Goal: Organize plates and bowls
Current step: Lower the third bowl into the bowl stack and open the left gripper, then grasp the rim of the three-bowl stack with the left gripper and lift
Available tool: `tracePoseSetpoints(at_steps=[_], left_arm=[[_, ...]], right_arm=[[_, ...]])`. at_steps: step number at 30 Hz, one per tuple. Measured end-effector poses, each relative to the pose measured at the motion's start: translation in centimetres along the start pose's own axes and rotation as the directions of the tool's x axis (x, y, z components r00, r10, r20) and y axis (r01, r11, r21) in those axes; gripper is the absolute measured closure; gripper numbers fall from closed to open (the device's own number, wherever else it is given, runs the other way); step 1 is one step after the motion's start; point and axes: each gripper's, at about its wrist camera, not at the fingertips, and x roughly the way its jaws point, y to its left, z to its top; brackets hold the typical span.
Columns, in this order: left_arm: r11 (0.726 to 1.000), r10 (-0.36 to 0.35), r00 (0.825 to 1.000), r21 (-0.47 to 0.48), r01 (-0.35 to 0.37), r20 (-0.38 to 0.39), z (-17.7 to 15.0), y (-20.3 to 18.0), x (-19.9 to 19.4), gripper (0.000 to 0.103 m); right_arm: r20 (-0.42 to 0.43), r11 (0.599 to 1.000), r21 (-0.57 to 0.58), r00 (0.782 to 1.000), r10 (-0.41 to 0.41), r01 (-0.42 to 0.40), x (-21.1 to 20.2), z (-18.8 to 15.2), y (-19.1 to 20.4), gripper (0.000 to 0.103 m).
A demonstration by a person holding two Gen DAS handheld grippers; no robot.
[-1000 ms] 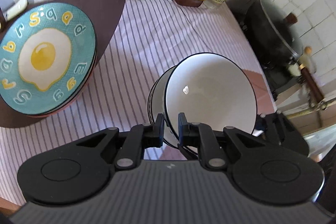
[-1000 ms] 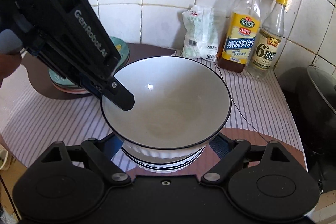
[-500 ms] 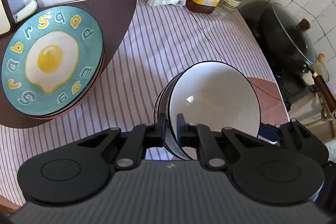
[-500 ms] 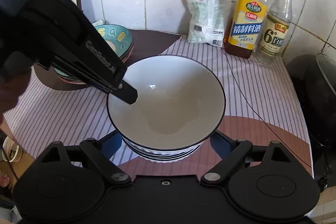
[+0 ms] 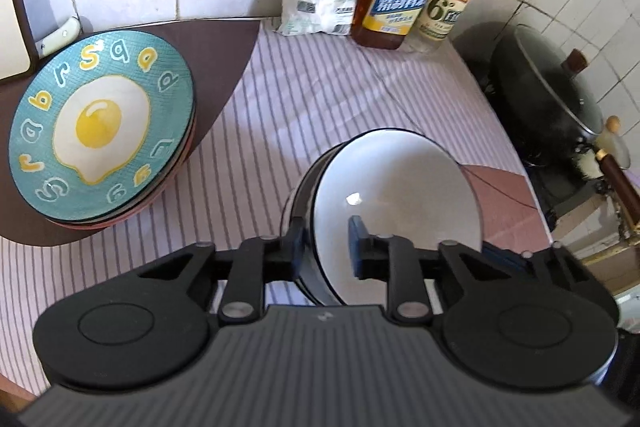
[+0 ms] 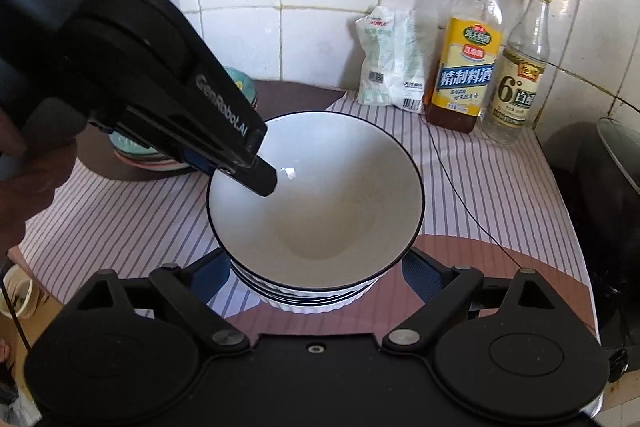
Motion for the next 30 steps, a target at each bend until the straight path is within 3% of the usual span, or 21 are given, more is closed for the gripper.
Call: tracePoseSetpoints(at_steps=[5, 10, 17, 23, 27, 30], left_arm=[[1.0, -0.005, 1.0, -0.002, 0.005, -0.022, 0.1, -0.2, -0.3, 0.072], [1.0, 0.019, 0.999, 0.006, -0.019, -0.034, 0.4, -0.5, -0.9, 0.062], [0.999, 0.031, 0.998, -0.008, -0.031, -0.053, 0.5, 0.0, -1.7, 0.062], [0.999, -0.035, 0.999, -0.023, 0.035, -0.035, 0.6, 1.7, -3.6, 0.076], [0.989, -0.129, 0.992, -0.075, 0.128, -0.008, 0.3, 3.2, -4.5, 0.076], [0.978, -0.16, 0.987, -0.135, 0.159, 0.007, -0.1, 4.5, -4.4, 0.076]], right_arm=[[0.033, 1.0, 0.003, 0.999, -0.003, 0.003, 0.1, -0.5, 0.0, 0.01], [0.033, 1.0, 0.001, 0.999, -0.008, 0.008, 0.4, -0.8, 0.2, 0.012], [0.036, 0.999, 0.033, 0.999, -0.026, 0.025, 0.6, -1.1, 0.7, 0.012], [0.067, 0.999, 0.017, 0.997, -0.036, 0.035, -1.3, -1.7, 1.0, 0.01], [0.094, 1.0, 0.018, 0.996, 0.008, -0.01, -2.9, -2.3, 0.6, 0.01], [0.106, 0.999, 0.034, 0.994, 0.026, -0.03, -3.3, -2.8, 0.4, 0.009]])
